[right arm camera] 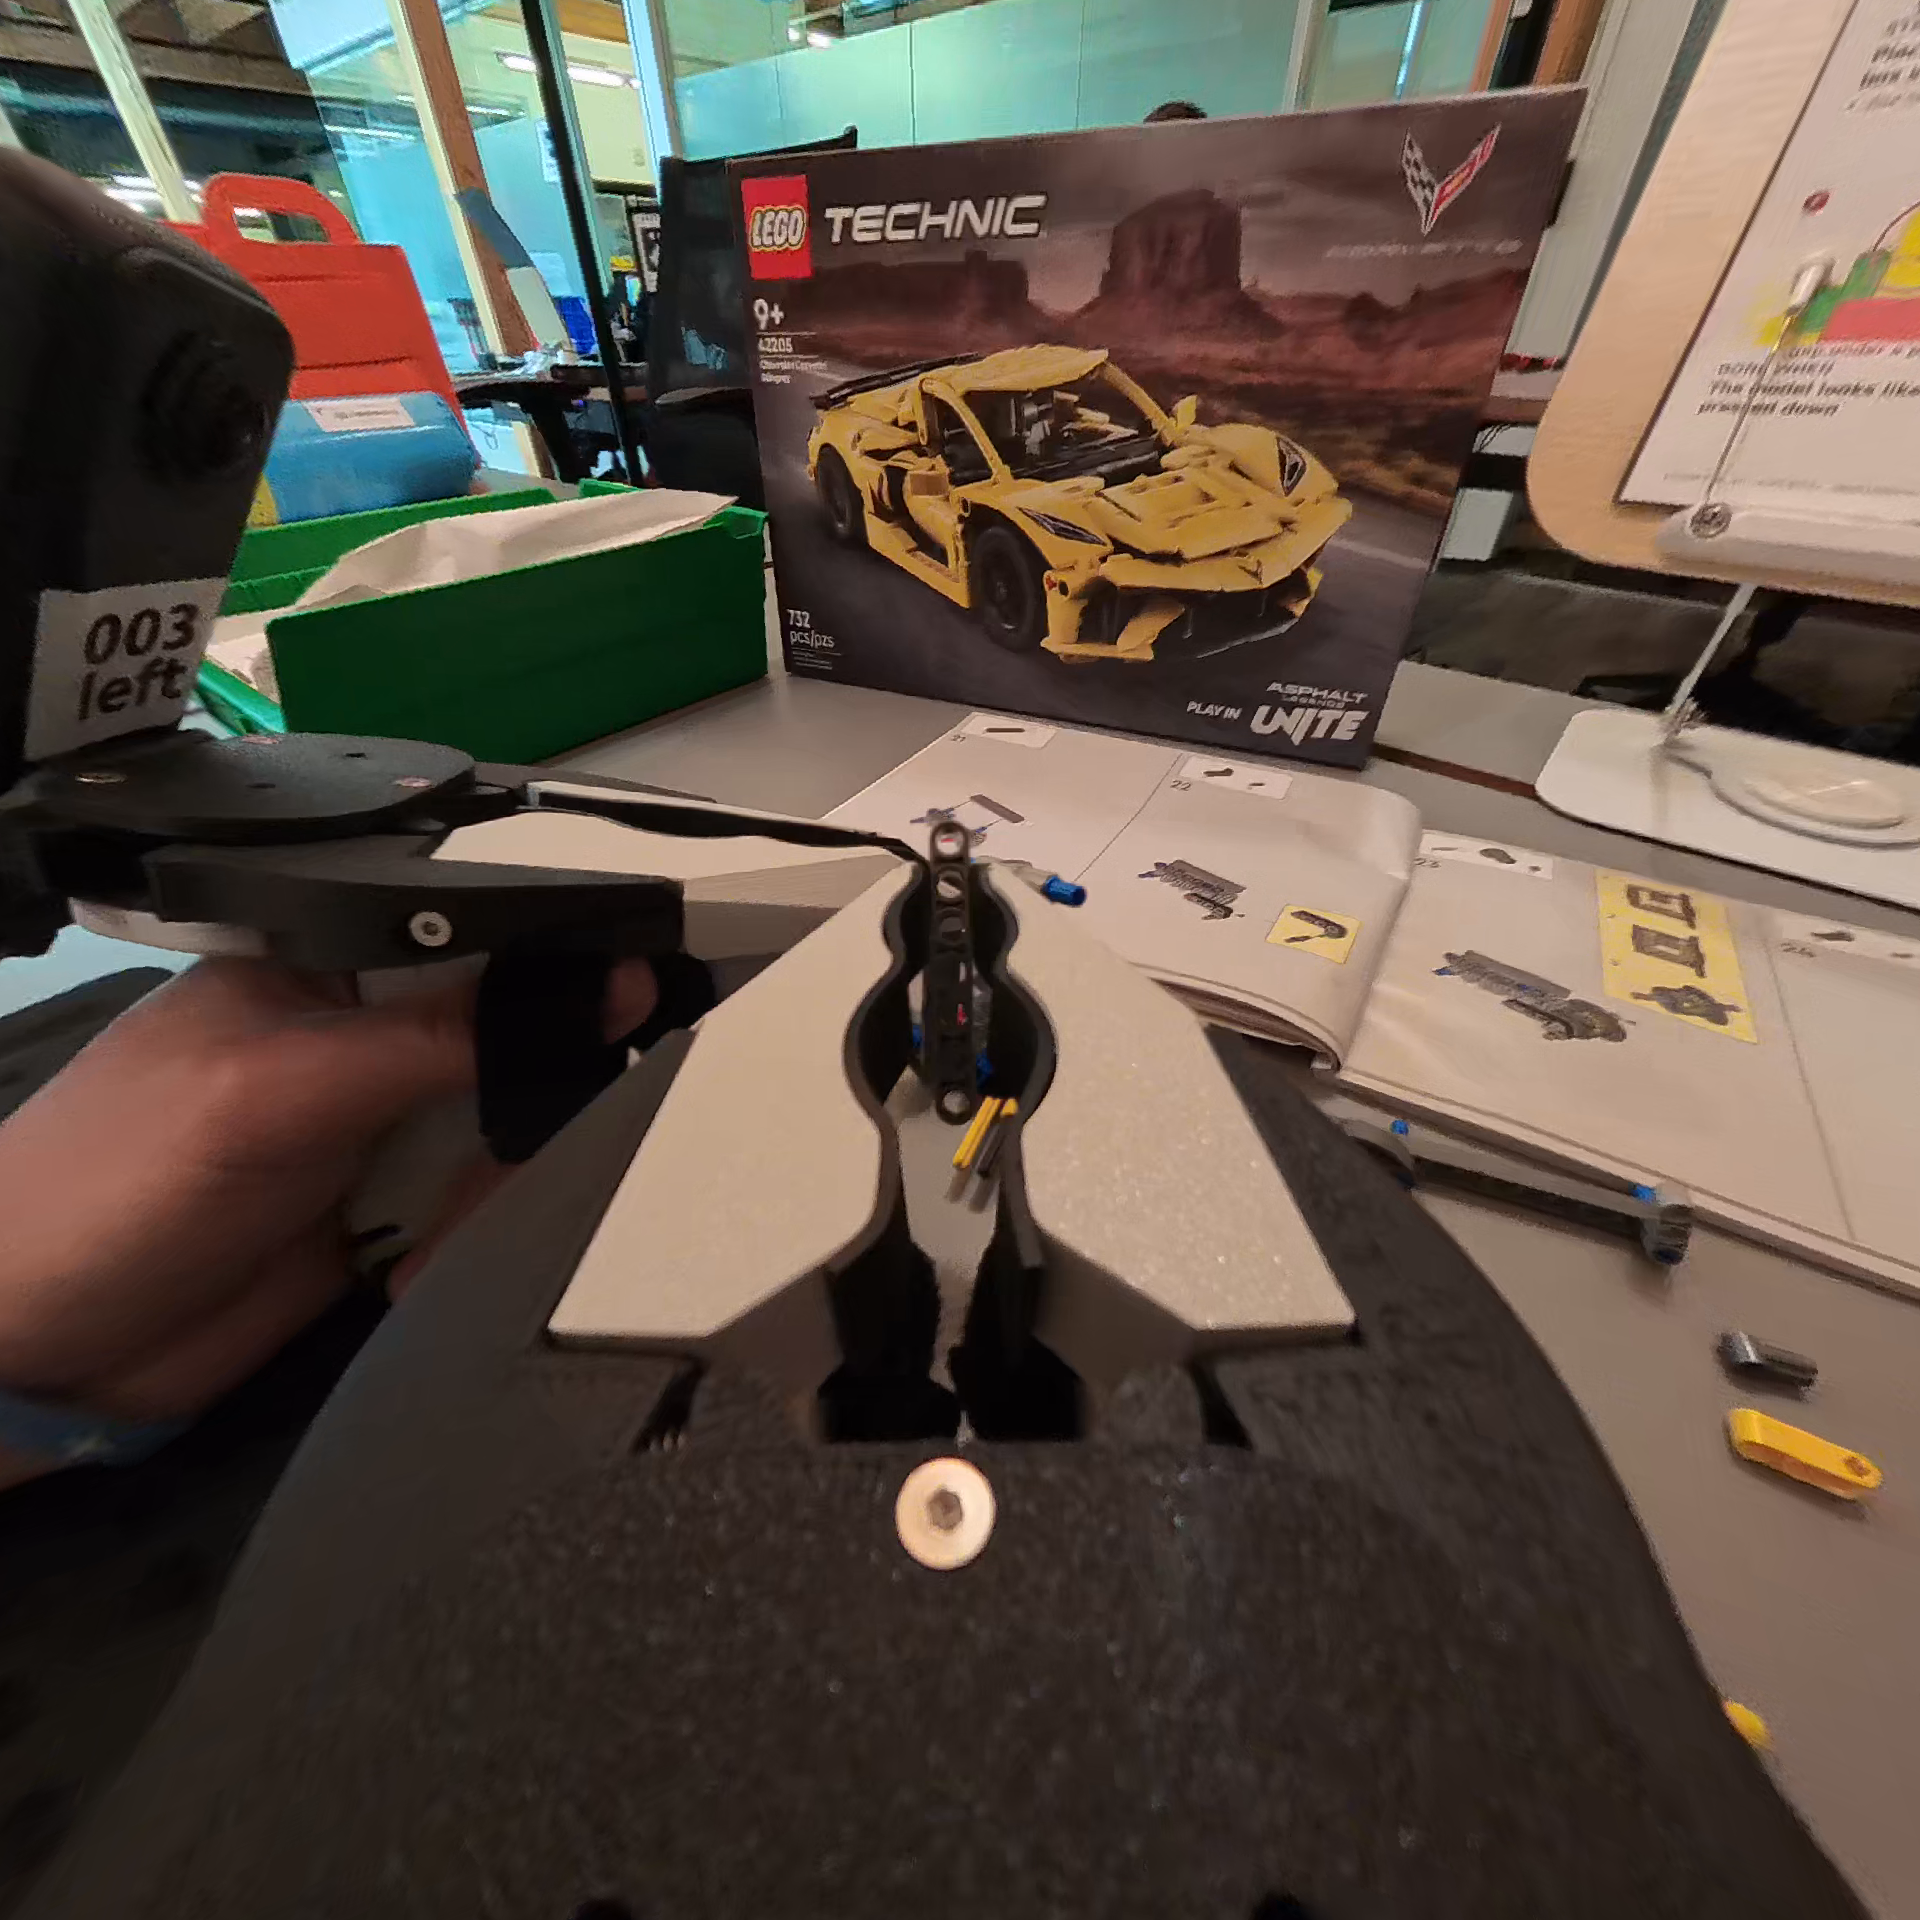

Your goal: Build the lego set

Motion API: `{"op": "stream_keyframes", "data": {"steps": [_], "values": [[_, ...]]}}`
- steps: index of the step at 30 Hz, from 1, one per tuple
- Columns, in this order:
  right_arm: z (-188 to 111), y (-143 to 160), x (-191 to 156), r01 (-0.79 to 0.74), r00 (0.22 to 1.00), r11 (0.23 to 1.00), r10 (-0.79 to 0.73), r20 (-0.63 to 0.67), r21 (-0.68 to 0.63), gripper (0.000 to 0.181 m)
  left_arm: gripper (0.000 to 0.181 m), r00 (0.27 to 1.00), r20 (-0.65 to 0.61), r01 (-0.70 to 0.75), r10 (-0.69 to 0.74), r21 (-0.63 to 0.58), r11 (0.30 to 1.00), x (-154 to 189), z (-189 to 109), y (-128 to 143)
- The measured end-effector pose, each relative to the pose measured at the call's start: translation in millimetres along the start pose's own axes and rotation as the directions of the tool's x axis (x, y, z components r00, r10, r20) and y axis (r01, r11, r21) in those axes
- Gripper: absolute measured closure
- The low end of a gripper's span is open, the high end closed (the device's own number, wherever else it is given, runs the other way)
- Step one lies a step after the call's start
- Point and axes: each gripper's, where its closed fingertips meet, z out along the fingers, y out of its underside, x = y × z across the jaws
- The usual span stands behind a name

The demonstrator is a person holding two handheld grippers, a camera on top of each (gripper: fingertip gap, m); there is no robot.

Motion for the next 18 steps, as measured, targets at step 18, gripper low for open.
{"op": "stream_keyframes", "data": {"steps": [18], "values": [[9.5, 1.9, 6.4, 0.108, 0.992, 0.993, -0.105, -0.066, 0.054, 0.174, 0.174, 0.996, 0.005, 0.093, -0.093, 0.031, 0.995, 1.4, -2.4, -3.4]]}}
